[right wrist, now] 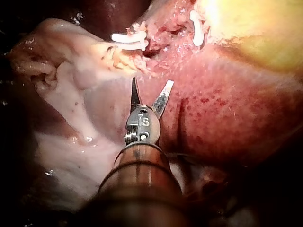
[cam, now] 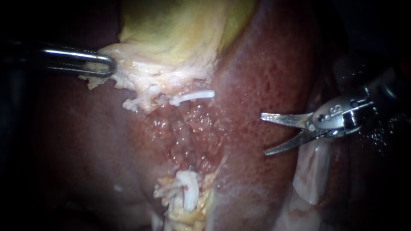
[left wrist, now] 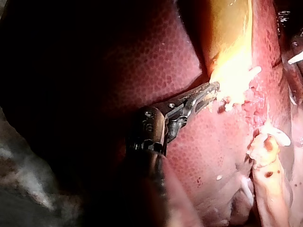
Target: Go back from the cut right tube
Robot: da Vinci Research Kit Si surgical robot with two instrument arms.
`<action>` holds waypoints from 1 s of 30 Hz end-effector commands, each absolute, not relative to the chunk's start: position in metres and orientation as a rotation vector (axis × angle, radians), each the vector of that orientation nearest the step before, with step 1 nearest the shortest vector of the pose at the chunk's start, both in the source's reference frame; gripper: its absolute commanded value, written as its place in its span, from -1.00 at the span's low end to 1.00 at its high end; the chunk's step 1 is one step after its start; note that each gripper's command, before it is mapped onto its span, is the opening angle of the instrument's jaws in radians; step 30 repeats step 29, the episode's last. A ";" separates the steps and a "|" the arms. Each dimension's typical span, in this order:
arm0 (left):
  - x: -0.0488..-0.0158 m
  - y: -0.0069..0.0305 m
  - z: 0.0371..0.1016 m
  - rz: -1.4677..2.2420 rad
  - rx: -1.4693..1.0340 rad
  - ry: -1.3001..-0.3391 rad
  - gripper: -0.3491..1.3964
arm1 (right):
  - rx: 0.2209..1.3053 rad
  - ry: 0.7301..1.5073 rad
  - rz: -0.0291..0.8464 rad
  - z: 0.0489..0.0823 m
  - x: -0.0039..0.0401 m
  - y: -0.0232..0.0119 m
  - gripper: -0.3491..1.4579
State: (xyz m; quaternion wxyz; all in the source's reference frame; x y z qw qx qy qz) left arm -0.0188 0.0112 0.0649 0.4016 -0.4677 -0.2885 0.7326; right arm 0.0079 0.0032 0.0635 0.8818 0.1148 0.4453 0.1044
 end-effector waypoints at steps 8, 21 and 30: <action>-0.0206 0.0101 0.0666 1.861 -1.188 -0.735 -1.00 | 0.239 0.928 0.219 0.0635 0.0078 0.0032 0.99; -0.0224 0.0091 0.0685 1.878 -1.201 -0.747 -1.00 | 0.241 0.927 0.220 0.0633 0.0076 0.0033 0.99; -0.0222 0.0092 0.0684 1.878 -1.201 -0.750 -1.00 | 0.247 0.931 0.217 0.0632 0.0078 0.0031 0.99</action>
